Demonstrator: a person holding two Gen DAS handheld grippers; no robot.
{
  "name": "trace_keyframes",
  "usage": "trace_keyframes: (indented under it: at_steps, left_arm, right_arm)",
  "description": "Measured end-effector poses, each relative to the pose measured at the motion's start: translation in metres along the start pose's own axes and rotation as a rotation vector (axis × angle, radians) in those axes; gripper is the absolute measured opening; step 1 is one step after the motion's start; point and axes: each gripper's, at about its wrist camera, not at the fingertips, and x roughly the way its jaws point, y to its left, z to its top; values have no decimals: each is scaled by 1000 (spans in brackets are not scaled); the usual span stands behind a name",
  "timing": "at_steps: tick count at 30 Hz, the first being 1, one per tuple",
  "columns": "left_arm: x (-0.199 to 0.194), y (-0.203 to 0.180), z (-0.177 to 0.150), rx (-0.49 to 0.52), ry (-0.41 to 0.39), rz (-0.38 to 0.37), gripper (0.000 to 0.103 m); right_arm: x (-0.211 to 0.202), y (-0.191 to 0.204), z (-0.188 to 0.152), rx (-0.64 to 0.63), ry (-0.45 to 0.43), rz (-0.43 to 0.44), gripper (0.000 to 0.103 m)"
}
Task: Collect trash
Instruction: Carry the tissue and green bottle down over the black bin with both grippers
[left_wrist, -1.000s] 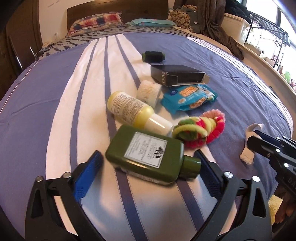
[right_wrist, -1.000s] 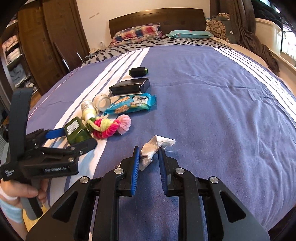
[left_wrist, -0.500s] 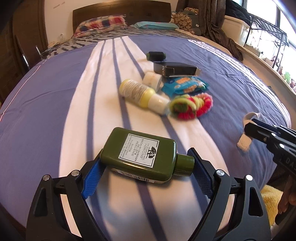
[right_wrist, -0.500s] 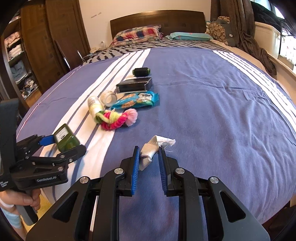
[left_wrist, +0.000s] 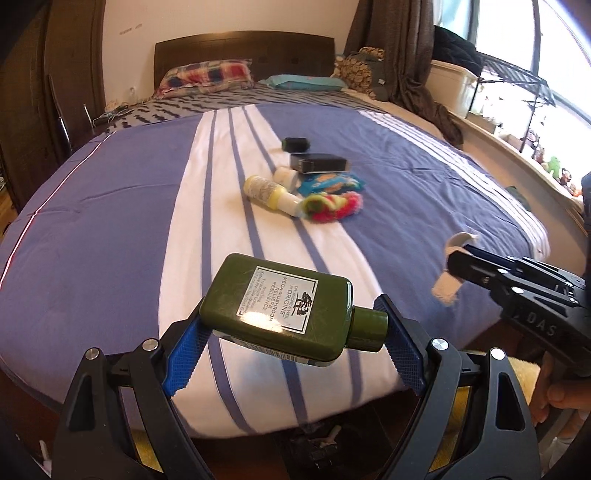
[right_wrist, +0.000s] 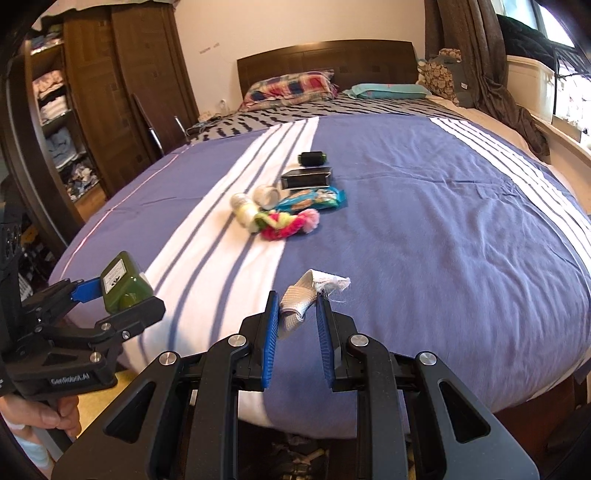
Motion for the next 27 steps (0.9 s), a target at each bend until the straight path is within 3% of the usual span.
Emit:
trace_keyframes:
  at_steps: [12,27]
  left_arm:
    - [-26,-4,-50,-14,43,0,82]
    - [-2,-7,-119,-52,195,-3,82]
  right_arm:
    - [-27,11,-39,-8,16,14,21]
    - [-9,15,-99,-26,154,-12,22]
